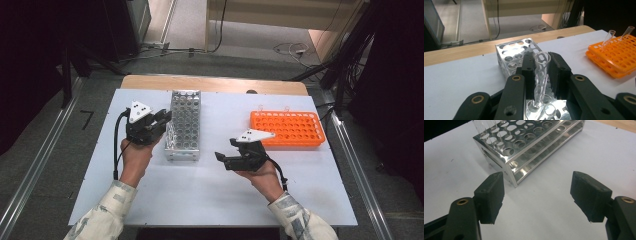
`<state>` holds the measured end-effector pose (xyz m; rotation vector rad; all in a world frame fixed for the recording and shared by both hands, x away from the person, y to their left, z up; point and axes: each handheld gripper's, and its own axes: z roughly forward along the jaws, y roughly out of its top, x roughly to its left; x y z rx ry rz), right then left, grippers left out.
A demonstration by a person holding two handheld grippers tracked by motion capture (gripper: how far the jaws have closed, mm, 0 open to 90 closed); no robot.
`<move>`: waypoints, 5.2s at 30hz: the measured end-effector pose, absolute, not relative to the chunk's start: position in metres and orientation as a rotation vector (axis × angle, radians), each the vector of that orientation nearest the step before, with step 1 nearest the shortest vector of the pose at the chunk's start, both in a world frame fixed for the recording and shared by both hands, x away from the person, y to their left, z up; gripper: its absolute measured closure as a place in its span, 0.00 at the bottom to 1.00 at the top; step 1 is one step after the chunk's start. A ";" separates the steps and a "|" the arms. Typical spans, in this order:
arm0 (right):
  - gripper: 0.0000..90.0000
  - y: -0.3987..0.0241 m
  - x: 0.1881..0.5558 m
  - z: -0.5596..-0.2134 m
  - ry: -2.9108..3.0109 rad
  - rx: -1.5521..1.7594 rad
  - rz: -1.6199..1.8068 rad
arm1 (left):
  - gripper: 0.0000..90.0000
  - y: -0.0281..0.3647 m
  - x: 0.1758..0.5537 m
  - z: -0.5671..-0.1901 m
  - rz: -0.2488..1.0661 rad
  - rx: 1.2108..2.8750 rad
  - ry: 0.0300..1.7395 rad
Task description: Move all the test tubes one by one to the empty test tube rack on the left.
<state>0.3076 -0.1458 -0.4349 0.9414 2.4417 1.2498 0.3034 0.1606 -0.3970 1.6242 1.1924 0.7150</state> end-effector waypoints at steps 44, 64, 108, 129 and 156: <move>0.29 -0.143 0.307 -0.438 2.454 0.927 1.226 | 0.79 0.154 0.303 -0.427 0.727 1.707 1.210; 0.30 -0.156 0.314 -0.433 2.391 0.969 1.227 | 0.35 0.155 0.287 -0.419 0.620 1.620 1.228; 0.60 -0.208 0.421 -0.443 2.037 1.254 0.951 | 0.14 0.152 0.285 -0.423 0.641 1.615 1.256; 0.81 -0.210 0.427 -0.439 2.028 1.250 0.955 | 0.15 0.153 0.285 -0.423 0.639 1.623 1.253; 0.81 -0.181 0.371 -0.389 2.163 1.049 1.170 | 0.16 0.147 0.283 -0.420 0.639 1.630 1.234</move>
